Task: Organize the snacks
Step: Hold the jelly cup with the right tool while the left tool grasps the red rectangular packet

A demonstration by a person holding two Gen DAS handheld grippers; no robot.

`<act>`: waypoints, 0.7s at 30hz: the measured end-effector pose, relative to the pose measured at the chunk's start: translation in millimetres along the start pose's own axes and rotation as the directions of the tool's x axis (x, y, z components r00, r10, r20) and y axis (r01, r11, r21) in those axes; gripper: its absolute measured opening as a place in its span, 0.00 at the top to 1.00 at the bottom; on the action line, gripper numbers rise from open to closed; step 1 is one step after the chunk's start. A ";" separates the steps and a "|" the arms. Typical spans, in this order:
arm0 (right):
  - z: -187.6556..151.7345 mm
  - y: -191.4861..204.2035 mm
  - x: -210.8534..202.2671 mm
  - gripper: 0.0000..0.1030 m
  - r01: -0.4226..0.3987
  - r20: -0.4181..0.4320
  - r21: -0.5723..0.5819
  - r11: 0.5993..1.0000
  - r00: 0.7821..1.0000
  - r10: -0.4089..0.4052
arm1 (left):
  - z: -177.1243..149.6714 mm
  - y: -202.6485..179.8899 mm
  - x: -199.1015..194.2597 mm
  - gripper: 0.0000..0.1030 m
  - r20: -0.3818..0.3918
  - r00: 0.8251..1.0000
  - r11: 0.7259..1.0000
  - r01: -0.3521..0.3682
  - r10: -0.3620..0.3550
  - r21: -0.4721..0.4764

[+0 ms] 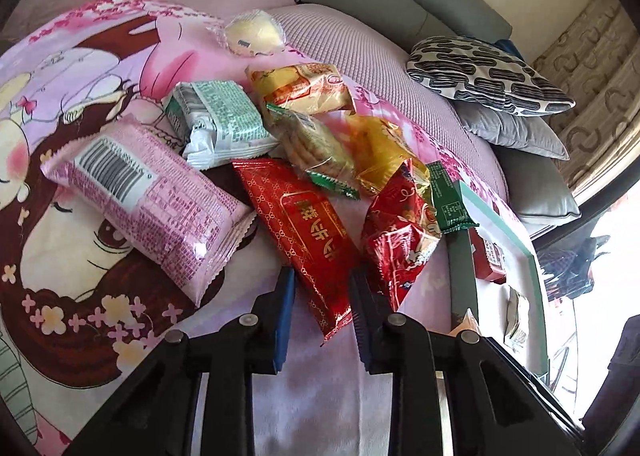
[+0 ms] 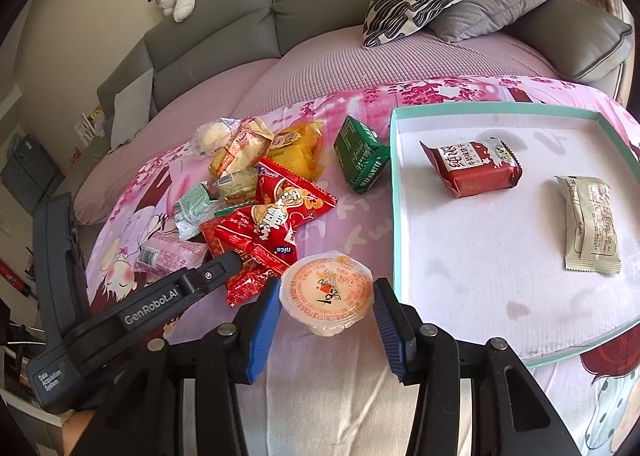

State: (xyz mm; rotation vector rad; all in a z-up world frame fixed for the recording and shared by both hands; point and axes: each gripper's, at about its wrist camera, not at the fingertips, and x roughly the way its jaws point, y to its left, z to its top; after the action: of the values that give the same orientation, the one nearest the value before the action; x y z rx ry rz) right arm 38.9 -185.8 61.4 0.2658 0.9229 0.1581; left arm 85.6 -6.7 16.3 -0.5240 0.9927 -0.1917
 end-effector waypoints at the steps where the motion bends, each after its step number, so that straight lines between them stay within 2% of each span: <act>1: 0.0 0.0 0.1 0.52 0.000 -0.001 0.000 1.000 1.000 0.000 | 0.8 2.1 2.7 0.73 -0.005 1.000 1.000 0.006 -0.006 -0.016; 9: -0.6 -1.0 1.8 0.52 0.007 -0.006 0.002 1.000 1.000 -0.007 | 4.5 13.0 11.2 0.72 -0.007 0.999 0.992 0.053 -0.054 -0.113; 15: -1.0 -1.0 3.6 0.52 0.013 -0.013 -0.001 1.000 1.000 -0.013 | 7.4 8.6 14.7 0.72 0.010 0.999 0.992 0.031 -0.030 -0.125; 17: -0.8 -1.8 4.1 0.52 0.015 -0.015 -0.001 1.000 1.000 -0.015 | 8.0 8.9 14.4 0.76 0.011 1.000 0.990 0.026 -0.025 -0.138; 21: -0.7 -3.4 5.3 0.52 0.012 -0.022 0.004 1.000 1.000 -0.012 | 8.0 11.5 8.3 0.77 0.006 1.000 0.990 -0.013 0.014 -0.143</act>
State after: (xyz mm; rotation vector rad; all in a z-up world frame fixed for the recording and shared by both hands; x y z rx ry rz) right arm 41.6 -187.6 55.9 0.2623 0.9461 0.1483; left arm 95.8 2.7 7.9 -0.6484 1.0072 -0.1064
